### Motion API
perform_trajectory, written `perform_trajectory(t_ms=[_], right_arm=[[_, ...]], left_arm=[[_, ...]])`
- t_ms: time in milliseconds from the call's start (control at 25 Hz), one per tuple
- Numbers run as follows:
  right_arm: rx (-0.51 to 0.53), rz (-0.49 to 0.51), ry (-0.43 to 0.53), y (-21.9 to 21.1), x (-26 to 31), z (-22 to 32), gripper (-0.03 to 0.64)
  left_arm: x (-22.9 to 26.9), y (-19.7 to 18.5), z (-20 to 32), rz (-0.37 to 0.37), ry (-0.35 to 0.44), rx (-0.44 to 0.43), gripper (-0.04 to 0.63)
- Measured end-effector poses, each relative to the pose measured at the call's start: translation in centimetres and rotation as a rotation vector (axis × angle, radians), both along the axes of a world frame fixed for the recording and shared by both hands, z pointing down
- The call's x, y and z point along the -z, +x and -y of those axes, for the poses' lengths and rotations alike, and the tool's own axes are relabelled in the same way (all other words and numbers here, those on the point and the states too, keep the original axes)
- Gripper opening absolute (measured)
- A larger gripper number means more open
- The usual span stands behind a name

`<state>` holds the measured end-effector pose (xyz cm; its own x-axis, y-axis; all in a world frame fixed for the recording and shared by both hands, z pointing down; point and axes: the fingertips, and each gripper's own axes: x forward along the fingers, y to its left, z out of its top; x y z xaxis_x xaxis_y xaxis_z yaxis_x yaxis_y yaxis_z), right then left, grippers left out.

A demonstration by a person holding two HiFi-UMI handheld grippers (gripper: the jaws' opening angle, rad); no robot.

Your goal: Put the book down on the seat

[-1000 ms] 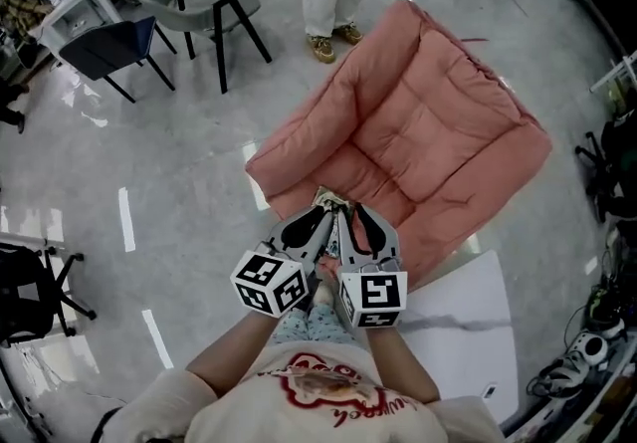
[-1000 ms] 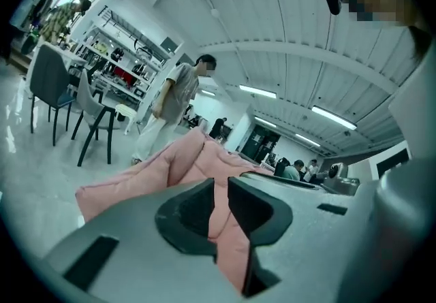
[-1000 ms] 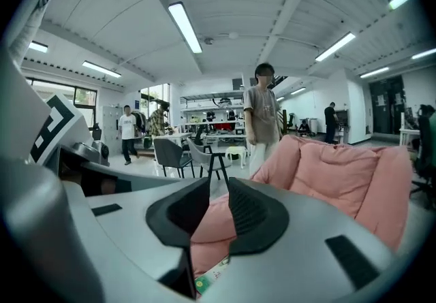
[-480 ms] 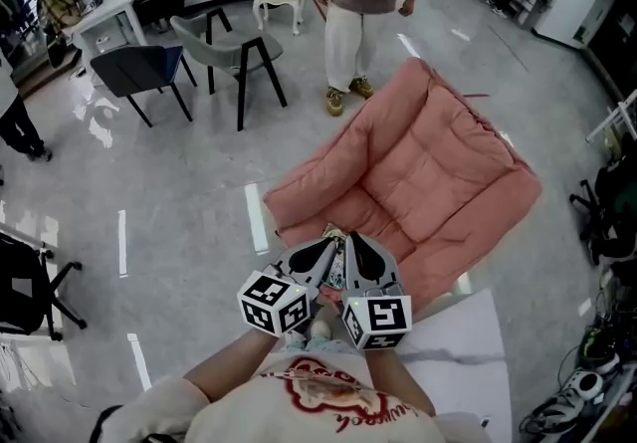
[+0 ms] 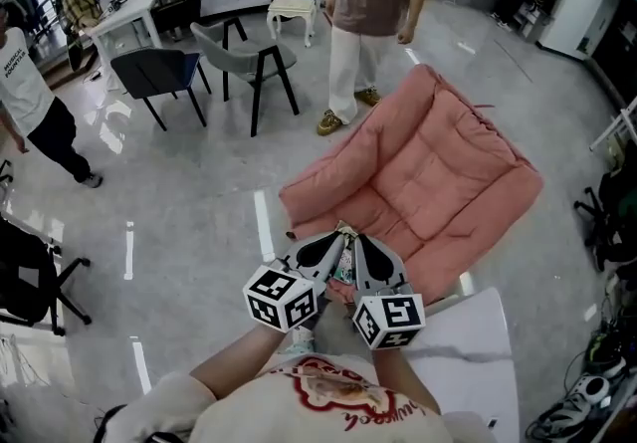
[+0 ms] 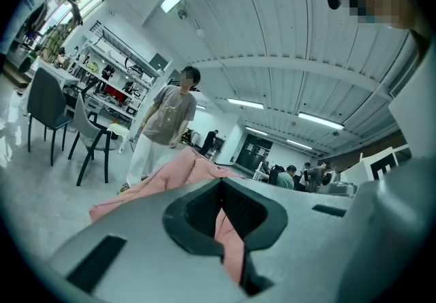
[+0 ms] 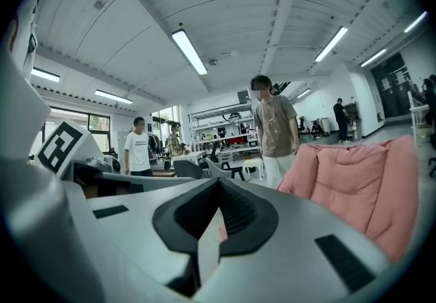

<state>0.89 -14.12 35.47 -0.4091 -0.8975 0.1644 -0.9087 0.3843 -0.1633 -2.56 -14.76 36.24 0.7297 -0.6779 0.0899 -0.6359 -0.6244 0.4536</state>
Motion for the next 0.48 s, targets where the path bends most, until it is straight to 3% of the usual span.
perform_trajectory(t_ms=[120,480], right_arm=[[0.023,0.03,-0.001,0.4,0.4,-2.3,0.0],[0.077,-0.004,0.017,3.6,0.6,-13.7,0.0]], left_arm=[[0.3,0.6,-2.5,-0.003,0.001,0.011,0.003],[-0.3,4.2,-13.7,-0.031,-0.009,0.065,0.003]])
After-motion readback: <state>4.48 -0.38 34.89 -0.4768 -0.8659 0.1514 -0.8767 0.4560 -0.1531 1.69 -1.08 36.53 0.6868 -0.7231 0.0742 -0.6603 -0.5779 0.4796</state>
